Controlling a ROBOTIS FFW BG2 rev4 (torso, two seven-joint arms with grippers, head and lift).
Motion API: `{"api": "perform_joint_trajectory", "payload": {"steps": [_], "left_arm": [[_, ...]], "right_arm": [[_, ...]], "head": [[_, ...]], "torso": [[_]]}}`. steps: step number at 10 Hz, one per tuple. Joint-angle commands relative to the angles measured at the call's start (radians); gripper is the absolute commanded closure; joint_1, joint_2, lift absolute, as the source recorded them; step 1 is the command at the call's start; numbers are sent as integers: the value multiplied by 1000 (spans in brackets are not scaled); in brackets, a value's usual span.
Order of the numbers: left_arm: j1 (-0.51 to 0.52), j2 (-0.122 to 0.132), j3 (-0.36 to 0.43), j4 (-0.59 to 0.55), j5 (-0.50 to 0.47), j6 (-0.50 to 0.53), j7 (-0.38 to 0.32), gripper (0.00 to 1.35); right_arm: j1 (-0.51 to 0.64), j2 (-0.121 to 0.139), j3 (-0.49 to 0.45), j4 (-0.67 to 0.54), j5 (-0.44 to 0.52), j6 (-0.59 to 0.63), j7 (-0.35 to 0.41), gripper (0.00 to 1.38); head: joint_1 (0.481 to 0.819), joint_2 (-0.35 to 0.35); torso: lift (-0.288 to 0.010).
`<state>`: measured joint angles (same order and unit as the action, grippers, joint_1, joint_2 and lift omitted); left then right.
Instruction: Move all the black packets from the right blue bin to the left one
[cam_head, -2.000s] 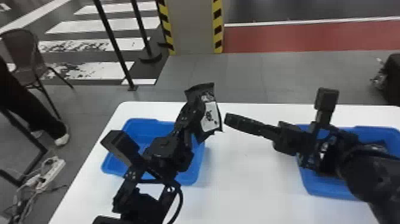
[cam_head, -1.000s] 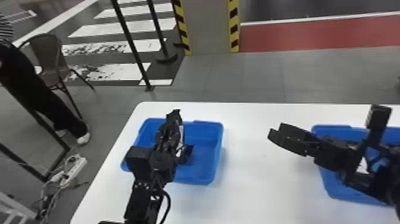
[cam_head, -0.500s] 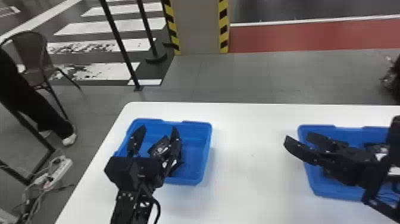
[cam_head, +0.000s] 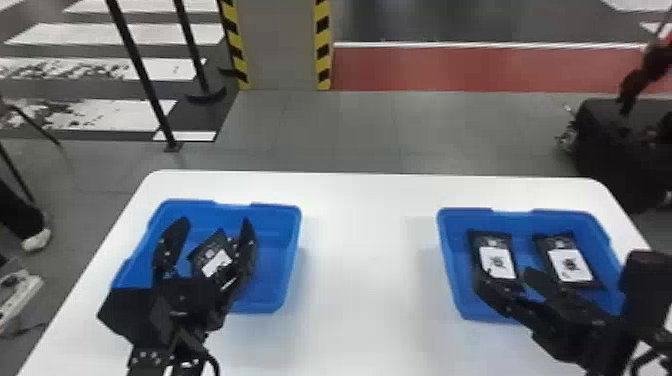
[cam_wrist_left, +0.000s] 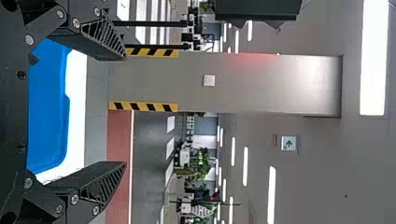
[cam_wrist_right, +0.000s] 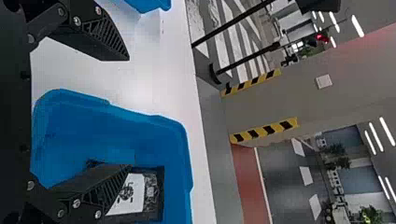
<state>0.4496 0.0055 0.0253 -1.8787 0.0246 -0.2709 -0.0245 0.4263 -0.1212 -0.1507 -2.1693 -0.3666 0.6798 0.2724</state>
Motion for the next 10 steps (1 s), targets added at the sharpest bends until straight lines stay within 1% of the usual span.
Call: {"api": "perform_joint_trajectory", "payload": {"steps": [1, 2, 4, 6, 8, 10], "left_arm": [[4, 2, -4, 0, 8, -16, -2, 252], [4, 2, -8, 0, 11, -21, -2, 252], [7, 4, -8, 0, 17, -31, -2, 252], [9, 5, -8, 0, 18, -48, -2, 254], [7, 5, -11, 0, 18, -48, -2, 254], [4, 5, -13, 0, 18, -48, -2, 254]], "right_arm": [[-7, 0, -1, 13, 2, 0, -52, 222], [-39, 0, -15, 67, 18, 0, -70, 222], [-122, 0, -43, 180, 71, 2, -81, 222], [-191, -2, -44, 251, 92, 5, -107, 222], [-272, -3, -44, 335, 117, 27, -111, 222], [-326, -2, -32, 396, 147, 47, -110, 222]], "head": [[695, 33], [695, 26], [695, -18], [695, -58], [695, -71], [695, -83]], "torso": [[-110], [-110], [-110], [-110], [-110], [-110]]}}
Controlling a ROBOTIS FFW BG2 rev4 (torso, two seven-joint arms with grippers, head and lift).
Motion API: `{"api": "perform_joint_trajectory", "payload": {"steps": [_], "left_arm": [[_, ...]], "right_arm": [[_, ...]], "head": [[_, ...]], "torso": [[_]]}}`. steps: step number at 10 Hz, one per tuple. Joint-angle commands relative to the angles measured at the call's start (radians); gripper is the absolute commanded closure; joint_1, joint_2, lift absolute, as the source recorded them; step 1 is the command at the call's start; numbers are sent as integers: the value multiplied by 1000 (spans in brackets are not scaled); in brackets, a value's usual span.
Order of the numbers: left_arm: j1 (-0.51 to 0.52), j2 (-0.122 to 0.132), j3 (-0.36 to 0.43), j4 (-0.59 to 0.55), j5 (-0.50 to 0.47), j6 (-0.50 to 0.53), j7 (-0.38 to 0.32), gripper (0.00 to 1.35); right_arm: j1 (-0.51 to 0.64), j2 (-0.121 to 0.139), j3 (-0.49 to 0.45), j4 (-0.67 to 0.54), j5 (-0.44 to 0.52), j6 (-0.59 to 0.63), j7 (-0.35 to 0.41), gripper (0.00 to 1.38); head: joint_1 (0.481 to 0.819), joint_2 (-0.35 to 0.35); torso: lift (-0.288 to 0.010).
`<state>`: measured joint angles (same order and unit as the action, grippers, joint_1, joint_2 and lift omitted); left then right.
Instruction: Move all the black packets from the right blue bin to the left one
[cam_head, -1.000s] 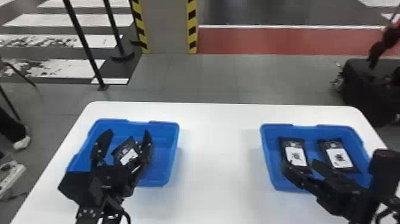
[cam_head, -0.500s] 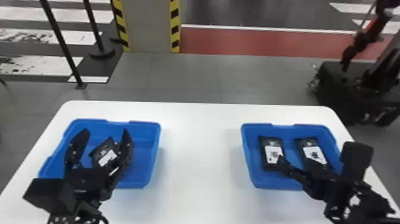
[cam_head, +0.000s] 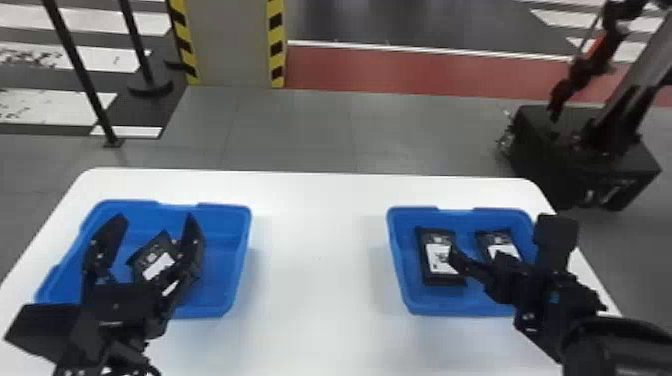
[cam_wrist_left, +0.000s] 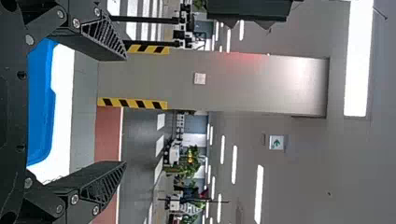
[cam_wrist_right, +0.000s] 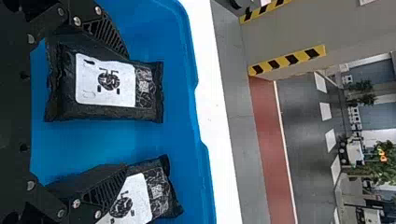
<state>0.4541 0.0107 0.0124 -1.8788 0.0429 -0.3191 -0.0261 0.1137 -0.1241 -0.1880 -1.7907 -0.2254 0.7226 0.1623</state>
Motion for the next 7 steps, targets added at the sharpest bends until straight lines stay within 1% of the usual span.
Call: {"api": "perform_joint_trajectory", "payload": {"steps": [1, 4, 7], "left_arm": [[0, 0, 0, 0, 0, 2, 0, 254], [0, 0, 0, 0, 5, 7, 0, 254], [-3, 5, -8, 0, 12, 12, -2, 254]], "right_arm": [[-33, 1, 18, 57, 3, 4, 0, 222], [-72, 4, 81, 133, -5, 4, 0, 222], [-92, 14, 97, 165, 18, 19, 0, 213]], "head": [[695, -84], [695, -56], [695, -30]], "torso": [[-110], [-110], [-110]]}}
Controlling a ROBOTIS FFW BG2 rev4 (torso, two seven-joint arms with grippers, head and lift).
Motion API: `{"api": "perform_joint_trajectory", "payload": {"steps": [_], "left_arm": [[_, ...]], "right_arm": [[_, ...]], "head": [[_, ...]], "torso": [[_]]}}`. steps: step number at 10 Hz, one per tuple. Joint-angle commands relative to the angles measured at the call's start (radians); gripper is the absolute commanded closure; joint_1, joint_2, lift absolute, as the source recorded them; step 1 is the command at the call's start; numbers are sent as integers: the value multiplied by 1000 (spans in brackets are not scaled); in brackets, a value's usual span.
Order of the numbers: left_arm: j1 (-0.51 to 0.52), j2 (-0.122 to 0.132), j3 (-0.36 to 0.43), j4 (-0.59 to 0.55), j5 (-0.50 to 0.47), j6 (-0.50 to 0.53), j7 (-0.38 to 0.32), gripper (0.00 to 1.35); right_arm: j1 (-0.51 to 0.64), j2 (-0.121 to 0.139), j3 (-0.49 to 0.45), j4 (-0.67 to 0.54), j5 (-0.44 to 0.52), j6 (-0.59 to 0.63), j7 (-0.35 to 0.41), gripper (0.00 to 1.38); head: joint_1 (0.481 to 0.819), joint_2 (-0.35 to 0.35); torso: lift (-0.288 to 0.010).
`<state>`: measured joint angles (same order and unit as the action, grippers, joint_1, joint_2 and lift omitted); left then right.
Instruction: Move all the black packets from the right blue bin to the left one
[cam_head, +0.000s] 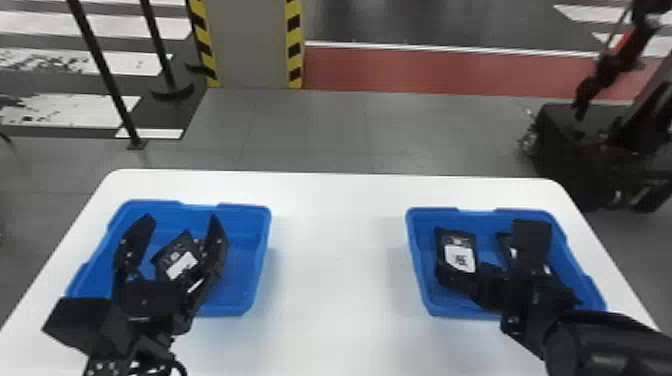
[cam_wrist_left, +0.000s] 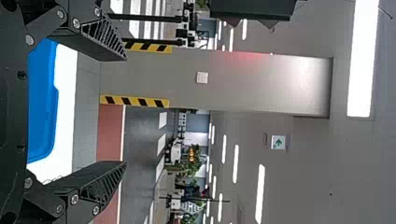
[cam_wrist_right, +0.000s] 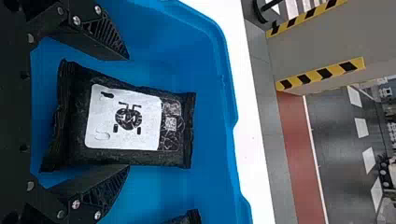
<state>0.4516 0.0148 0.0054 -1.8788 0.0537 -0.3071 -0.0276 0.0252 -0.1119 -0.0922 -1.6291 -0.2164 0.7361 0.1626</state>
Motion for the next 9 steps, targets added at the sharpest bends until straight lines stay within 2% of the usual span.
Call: {"api": "perform_joint_trajectory", "payload": {"steps": [1, 2, 3, 5, 6, 7, 9], "left_arm": [[0, 2, -2, 0, 3, 0, -2, 256], [0, 4, -4, 0, 6, 0, -2, 254], [0, 4, -4, 0, 12, 0, -3, 256], [-3, 13, -15, 0, 15, 10, -3, 256], [-7, 14, -19, 0, 18, 5, -3, 256], [-5, 13, -19, 0, 29, 0, -3, 256], [-7, 16, -28, -2, 49, 3, -3, 254]], "right_arm": [[-8, 5, 2, 13, 19, 15, -2, 228], [-18, 3, 2, 23, 19, 42, 0, 466], [-18, 3, 2, 20, 14, 52, -2, 894], [-15, 5, 2, 18, 20, 74, 0, 898], [12, 6, 0, -12, 17, 74, -9, 1197], [46, 11, -1, -61, 12, 74, -18, 1145], [134, 12, -1, -201, -9, 17, -18, 1145]], "head": [[695, -29], [695, -29], [695, -30], [695, -30], [695, -32], [695, -37], [695, -34]], "torso": [[-110], [-110], [-110], [-110], [-110], [-110], [-110]]}}
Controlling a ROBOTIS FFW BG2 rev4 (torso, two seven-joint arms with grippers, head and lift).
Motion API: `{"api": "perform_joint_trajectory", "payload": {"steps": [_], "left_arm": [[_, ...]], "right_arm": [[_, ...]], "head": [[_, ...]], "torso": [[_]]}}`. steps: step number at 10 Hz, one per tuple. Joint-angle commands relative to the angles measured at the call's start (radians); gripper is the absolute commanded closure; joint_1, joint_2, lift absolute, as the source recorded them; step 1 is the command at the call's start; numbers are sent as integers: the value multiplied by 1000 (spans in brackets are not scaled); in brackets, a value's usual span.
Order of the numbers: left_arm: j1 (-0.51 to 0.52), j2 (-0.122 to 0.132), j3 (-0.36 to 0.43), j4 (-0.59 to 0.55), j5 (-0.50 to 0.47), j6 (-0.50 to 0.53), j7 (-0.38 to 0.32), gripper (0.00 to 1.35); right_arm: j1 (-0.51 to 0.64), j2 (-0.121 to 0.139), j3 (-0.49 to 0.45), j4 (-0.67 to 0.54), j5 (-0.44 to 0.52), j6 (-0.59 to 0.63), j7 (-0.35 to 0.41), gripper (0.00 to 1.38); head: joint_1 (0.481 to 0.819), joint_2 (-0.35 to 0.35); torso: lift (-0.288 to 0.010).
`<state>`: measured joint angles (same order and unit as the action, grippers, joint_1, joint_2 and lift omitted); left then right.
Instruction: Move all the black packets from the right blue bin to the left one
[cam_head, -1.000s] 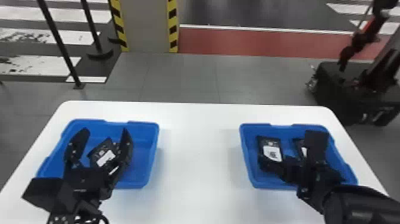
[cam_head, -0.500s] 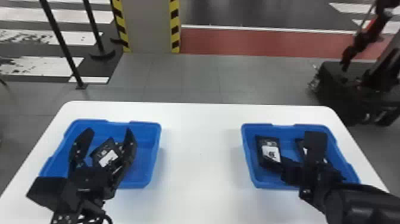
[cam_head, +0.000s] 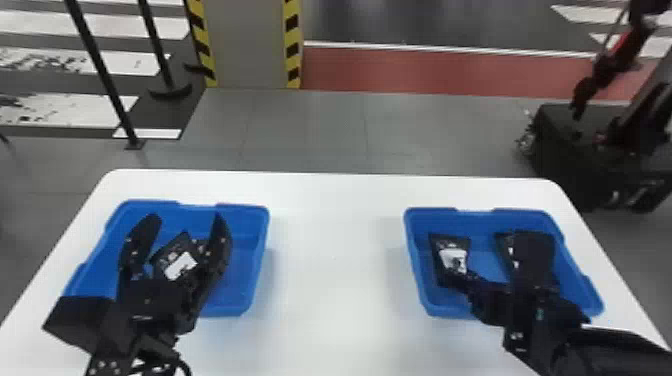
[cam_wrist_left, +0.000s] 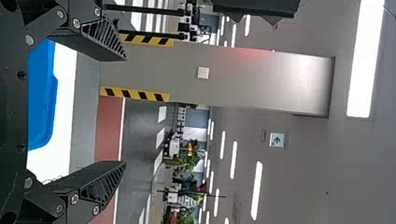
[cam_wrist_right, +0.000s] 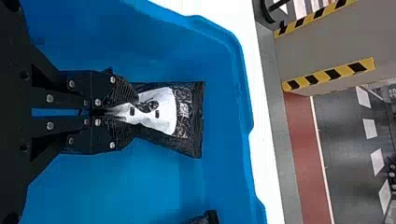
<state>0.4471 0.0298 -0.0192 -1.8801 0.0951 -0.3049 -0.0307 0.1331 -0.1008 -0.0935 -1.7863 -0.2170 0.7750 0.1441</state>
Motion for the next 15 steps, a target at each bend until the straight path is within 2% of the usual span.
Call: {"api": "perform_joint_trajectory", "payload": {"steps": [1, 3, 4, 5, 7, 9, 12, 13, 15], "left_arm": [[-5, -1, -7, -13, 29, 47, -3, 254], [0, 7, -13, -26, 46, 79, -11, 256], [0, 9, -19, -36, 60, 94, -12, 254], [-5, 9, -22, -50, 78, 128, -18, 256], [-10, 10, -31, -60, 150, 187, -31, 249], [-15, 16, -33, -112, 216, 285, -55, 249], [-40, 22, -33, -180, 299, 342, -74, 248], [-47, 25, -31, -193, 331, 378, -86, 248], [-64, 30, -31, -195, 337, 455, -110, 248]], "right_arm": [[88, 6, 0, -137, -21, -76, 0, 1145], [171, 12, 1, -299, -25, -159, 2, 1145], [174, 13, 3, -311, -30, -252, 38, 1144], [127, 12, 3, -259, -28, -346, 138, 1144], [31, 9, 15, -193, 21, -422, 301, 1144], [-42, -5, 80, -144, 24, -431, 397, 1144], [-109, -27, 193, -21, -22, -429, 509, 1144], [-109, -33, 236, -14, -42, -407, 519, 1144], [-116, -42, 296, -7, -73, -390, 519, 1144]], "head": [[695, -31], [695, -25], [695, -21], [695, -15], [695, 9], [695, 34], [695, 92], [695, 118], [695, 146]], "torso": [[-110], [-110], [-110], [-110], [-110], [-110], [-110], [-110], [-110]]}}
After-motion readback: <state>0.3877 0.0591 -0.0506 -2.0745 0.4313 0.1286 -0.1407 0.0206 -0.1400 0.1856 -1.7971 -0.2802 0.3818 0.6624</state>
